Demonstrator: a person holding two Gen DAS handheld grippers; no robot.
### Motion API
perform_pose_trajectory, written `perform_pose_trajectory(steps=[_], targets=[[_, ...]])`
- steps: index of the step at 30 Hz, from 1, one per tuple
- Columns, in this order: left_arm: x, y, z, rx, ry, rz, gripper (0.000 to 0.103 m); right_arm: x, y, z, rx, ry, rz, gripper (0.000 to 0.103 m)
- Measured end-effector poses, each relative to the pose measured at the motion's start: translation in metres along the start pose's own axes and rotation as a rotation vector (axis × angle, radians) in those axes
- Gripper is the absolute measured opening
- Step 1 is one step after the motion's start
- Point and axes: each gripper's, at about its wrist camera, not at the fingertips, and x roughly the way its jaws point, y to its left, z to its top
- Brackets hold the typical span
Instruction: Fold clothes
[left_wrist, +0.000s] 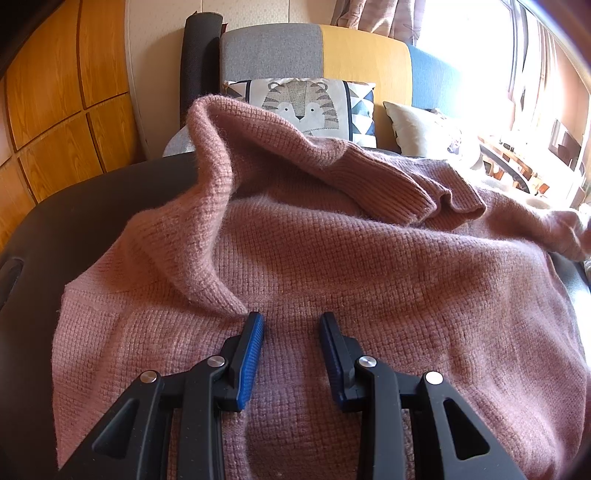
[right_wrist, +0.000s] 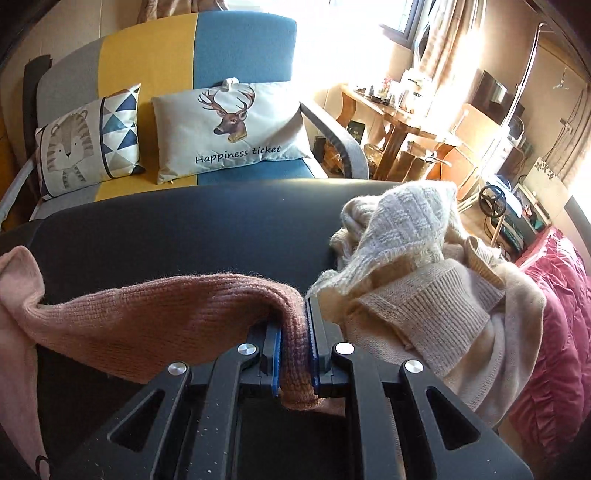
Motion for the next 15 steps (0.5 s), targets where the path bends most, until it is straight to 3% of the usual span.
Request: perform_pose_trajectory(steps=[9,15], targets=[[0.0,0.001,-0.003,-0.003,-0.003,-0.005,0.032,0.048,-0.008,-0.01,0.118,0.135,0.007,0.012],[0.0,0.0,-0.002,-0.005,-0.004,-0.006,0.032,0.057,0.012,-0.017,0.053,0.156,-0.018,0.013]])
